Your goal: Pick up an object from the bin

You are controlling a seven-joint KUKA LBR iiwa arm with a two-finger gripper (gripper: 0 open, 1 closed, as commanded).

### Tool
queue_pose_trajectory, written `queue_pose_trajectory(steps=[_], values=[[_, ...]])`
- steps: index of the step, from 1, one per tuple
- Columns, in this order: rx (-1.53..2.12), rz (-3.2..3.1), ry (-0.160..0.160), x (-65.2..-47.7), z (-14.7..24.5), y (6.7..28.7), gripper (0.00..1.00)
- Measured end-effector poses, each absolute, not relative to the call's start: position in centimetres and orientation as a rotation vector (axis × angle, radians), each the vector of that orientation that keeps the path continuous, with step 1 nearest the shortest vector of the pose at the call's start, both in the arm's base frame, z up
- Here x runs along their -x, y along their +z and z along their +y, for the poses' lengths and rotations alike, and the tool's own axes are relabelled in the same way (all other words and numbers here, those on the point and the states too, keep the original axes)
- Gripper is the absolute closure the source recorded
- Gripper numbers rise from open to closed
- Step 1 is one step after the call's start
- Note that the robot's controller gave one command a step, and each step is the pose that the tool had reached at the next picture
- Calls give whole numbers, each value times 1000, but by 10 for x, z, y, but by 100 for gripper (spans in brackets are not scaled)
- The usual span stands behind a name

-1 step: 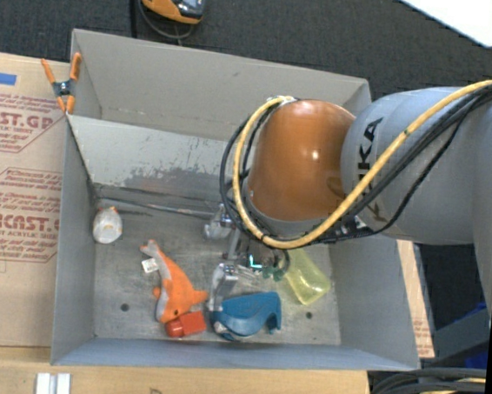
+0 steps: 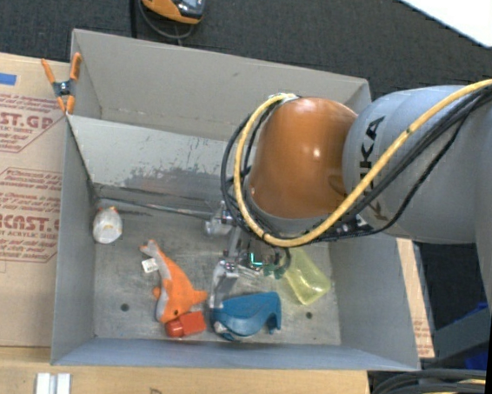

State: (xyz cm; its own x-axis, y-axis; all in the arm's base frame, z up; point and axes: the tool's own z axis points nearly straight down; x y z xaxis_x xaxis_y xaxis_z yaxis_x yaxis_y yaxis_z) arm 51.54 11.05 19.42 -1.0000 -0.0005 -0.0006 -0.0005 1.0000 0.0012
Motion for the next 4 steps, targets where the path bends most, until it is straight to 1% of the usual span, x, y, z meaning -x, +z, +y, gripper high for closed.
queue_pose_trajectory(steps=[1,2,3,4], values=[[103,3130,2,-510,111,179,0],[556,3087,1,-493,94,110,0],[549,3074,4,-493,95,78,0],[644,3063,4,-485,116,73,100]])
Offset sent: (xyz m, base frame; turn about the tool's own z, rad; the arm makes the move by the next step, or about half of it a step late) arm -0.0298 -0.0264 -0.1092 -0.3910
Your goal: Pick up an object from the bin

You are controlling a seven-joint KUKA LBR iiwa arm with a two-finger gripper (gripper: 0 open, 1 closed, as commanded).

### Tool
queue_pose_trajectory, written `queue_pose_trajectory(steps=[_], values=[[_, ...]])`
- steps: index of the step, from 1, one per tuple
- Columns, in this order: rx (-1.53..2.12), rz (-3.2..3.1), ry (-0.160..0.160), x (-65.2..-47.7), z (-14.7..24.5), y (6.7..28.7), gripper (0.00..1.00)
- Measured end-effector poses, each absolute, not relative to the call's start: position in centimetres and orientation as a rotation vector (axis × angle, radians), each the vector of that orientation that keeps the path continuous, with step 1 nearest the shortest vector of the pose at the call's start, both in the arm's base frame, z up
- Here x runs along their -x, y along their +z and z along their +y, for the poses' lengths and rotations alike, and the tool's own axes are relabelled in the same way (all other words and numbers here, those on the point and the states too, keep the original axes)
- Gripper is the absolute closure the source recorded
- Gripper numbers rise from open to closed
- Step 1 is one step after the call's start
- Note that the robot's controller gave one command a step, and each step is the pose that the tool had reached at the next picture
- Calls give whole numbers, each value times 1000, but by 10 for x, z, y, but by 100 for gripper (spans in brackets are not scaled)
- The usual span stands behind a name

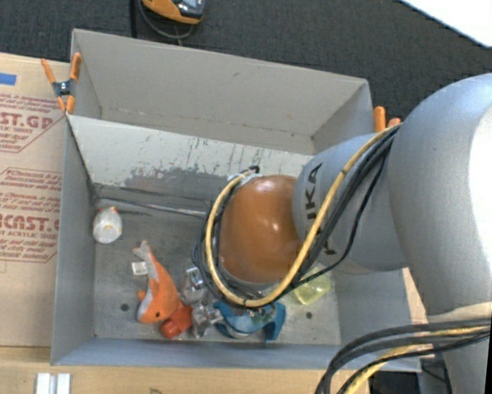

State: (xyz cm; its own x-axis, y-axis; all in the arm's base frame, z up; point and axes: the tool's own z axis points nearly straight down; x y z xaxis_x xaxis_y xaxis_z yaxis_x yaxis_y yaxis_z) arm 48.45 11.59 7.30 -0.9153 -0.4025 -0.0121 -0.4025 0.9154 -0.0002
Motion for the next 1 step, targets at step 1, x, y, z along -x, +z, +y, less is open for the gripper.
queue_pose_trajectory(steps=[1], values=[[644,3063,4,-485,116,73,100]])
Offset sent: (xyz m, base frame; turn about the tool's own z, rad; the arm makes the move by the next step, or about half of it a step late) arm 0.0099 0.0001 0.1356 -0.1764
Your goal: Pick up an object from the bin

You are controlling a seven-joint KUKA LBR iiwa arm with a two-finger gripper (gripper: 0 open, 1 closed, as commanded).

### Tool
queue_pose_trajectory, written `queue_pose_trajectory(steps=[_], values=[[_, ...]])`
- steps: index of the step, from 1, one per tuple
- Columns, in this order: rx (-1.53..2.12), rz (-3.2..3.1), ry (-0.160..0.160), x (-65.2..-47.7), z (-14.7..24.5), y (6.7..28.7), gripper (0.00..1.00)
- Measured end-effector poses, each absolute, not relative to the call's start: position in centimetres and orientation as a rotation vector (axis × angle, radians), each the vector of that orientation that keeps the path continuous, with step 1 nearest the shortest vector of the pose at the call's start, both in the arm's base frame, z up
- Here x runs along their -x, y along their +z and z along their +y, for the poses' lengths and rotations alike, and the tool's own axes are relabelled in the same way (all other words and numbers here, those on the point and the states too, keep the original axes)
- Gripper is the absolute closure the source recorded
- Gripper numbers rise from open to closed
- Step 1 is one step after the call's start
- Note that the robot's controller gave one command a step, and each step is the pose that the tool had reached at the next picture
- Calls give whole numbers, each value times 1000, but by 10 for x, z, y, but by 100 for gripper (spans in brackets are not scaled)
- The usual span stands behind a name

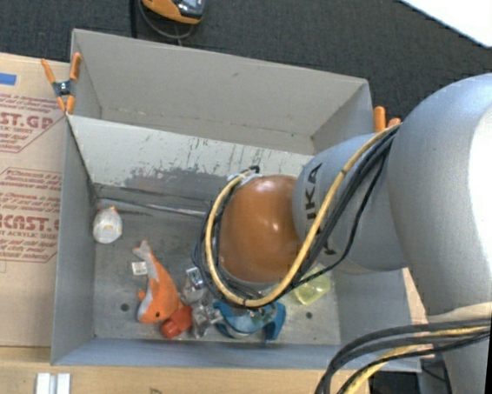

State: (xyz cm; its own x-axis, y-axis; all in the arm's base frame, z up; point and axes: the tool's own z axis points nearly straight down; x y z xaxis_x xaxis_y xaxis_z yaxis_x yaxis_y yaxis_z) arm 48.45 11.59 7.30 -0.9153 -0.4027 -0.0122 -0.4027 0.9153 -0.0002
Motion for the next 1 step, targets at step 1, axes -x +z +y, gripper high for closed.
queue_pose_trajectory(steps=[1], values=[[741,3060,2,-484,116,113,100]])
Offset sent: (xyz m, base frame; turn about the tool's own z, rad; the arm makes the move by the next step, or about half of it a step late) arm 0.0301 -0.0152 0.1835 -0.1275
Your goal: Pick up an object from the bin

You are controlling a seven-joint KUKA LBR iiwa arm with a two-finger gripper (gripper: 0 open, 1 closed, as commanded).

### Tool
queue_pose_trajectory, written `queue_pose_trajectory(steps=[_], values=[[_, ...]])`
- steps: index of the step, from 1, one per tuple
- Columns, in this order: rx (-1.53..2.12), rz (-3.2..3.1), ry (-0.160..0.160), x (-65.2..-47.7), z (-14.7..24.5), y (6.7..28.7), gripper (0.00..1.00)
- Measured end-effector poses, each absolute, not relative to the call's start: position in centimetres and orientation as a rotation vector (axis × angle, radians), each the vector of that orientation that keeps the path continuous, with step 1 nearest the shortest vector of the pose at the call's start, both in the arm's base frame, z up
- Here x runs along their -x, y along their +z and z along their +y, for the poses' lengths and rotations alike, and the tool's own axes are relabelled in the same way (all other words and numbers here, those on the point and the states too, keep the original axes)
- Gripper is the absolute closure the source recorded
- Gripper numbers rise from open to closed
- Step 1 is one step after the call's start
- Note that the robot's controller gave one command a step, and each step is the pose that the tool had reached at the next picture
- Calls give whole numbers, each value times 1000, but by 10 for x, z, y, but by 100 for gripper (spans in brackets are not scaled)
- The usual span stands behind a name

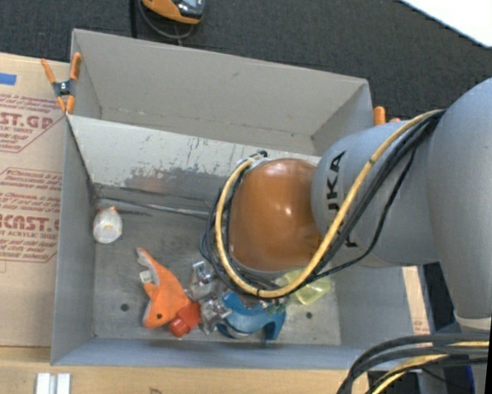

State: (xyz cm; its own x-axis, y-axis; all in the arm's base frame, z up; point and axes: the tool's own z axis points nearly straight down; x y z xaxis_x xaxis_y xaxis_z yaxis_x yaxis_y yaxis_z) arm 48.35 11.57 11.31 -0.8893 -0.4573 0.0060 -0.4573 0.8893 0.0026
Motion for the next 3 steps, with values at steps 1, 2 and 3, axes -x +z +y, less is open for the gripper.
queue_pose_trajectory(steps=[1,2,3], values=[[-794,-3036,-2,-497,110,181,100],[-737,-3054,-2,-503,117,245,100],[-732,-3064,-1,-506,119,255,100]])
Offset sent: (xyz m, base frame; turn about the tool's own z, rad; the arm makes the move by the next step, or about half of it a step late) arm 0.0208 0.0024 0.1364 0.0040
